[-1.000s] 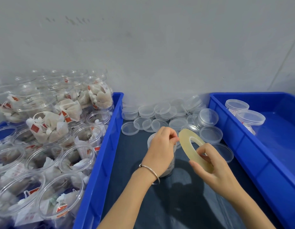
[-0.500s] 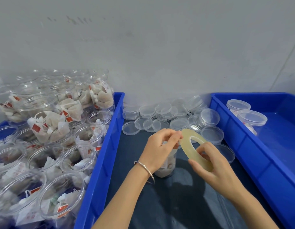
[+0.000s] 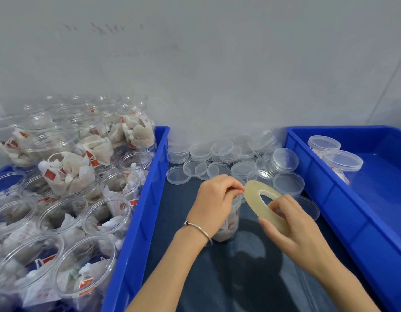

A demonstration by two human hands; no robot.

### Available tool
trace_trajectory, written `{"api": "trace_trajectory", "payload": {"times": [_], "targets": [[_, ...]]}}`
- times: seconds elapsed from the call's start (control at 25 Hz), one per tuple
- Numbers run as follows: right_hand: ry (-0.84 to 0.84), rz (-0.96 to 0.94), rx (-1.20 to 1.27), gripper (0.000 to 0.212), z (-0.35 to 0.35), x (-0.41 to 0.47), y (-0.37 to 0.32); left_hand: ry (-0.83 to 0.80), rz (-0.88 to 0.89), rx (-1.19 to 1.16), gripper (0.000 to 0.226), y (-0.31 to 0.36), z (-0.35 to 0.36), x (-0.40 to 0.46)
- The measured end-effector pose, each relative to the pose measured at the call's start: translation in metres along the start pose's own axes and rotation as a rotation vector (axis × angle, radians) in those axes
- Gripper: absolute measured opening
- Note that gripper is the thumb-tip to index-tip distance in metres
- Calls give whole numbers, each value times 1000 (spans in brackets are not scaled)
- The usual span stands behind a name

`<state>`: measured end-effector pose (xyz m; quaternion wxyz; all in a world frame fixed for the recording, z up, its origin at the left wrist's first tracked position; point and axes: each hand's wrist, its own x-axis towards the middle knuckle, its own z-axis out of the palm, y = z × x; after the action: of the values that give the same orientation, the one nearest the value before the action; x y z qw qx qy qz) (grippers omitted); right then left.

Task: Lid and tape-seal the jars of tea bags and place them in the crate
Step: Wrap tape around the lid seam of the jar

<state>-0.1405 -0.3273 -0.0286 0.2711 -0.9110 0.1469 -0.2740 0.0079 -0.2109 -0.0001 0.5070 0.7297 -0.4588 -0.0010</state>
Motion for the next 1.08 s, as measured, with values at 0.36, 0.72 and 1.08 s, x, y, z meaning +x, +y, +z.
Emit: {"api": "trace_trajectory", "payload": {"times": [0.36, 0.72, 1.08], "targets": [[-180, -56, -410, 58, -1, 13, -3, 292, -101, -66, 19, -31, 2, -64], [-103, -95, -598, 62, 29, 17, -1, 390, -274, -184, 44, -51, 11, -72], [62, -153, -622, 53, 32, 23, 0, 381, -100, -48, 39, -58, 9, -67]]}}
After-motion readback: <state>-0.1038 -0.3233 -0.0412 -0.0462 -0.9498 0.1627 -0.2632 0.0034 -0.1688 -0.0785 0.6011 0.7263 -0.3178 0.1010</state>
